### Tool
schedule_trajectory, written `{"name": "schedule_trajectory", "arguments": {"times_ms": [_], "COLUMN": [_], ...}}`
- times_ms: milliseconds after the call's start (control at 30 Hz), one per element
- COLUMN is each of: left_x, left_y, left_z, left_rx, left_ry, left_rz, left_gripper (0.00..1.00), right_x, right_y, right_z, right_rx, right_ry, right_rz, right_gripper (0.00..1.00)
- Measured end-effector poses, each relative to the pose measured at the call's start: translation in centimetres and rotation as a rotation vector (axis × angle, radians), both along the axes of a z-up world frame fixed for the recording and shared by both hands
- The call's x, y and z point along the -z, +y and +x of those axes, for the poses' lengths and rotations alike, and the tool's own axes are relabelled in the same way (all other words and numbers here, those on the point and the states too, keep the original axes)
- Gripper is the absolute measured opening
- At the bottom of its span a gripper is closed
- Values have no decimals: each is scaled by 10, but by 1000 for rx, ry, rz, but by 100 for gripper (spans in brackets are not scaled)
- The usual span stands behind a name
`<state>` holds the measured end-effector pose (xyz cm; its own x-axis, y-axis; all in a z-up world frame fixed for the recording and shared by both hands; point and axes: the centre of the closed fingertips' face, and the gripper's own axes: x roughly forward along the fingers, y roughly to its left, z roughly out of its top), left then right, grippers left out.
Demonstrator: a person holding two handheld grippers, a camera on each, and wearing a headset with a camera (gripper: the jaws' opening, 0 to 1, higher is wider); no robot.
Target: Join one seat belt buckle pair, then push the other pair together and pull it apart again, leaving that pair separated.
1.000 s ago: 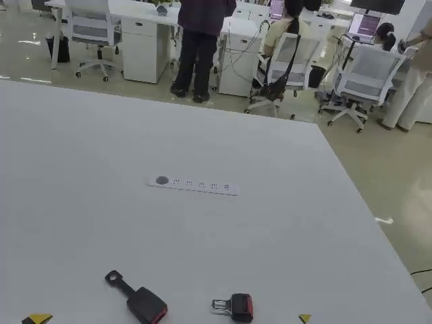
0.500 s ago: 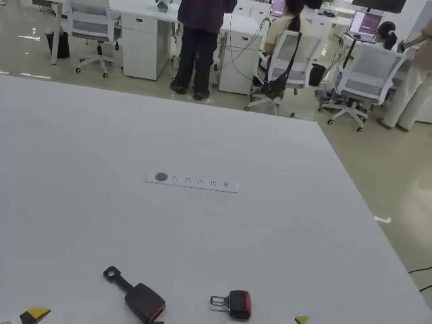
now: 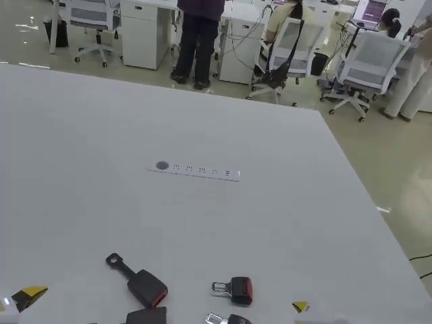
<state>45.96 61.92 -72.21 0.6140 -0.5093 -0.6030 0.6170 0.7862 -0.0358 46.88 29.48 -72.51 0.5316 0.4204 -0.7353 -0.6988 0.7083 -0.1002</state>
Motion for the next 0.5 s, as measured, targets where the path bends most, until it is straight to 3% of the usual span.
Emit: {"name": "schedule_trajectory", "arguments": {"times_ms": [100,167,233,333,500], "left_x": [7,6,3,8,14], "left_y": [1,3,1,7,2], "left_z": [0,2,3,3,-3], "left_rx": [0,20,15,13,45], "left_ry": [10,-11,-17,7,37], "left_rz": [9,55,41,48,65], "left_gripper": [97,96,96,95,92], "right_x": [2,2,1,3,6], "right_y": [-2,-2,-3,-5,-6], "right_z": [2,1,1,2,2], "right_rx": [-2,-7,-11,-11,-19], "right_ry": [-6,-5,-6,-6,5], "right_rz": [-5,-8,-11,-11,-16], "right_gripper": [85,85,85,85,81]}}
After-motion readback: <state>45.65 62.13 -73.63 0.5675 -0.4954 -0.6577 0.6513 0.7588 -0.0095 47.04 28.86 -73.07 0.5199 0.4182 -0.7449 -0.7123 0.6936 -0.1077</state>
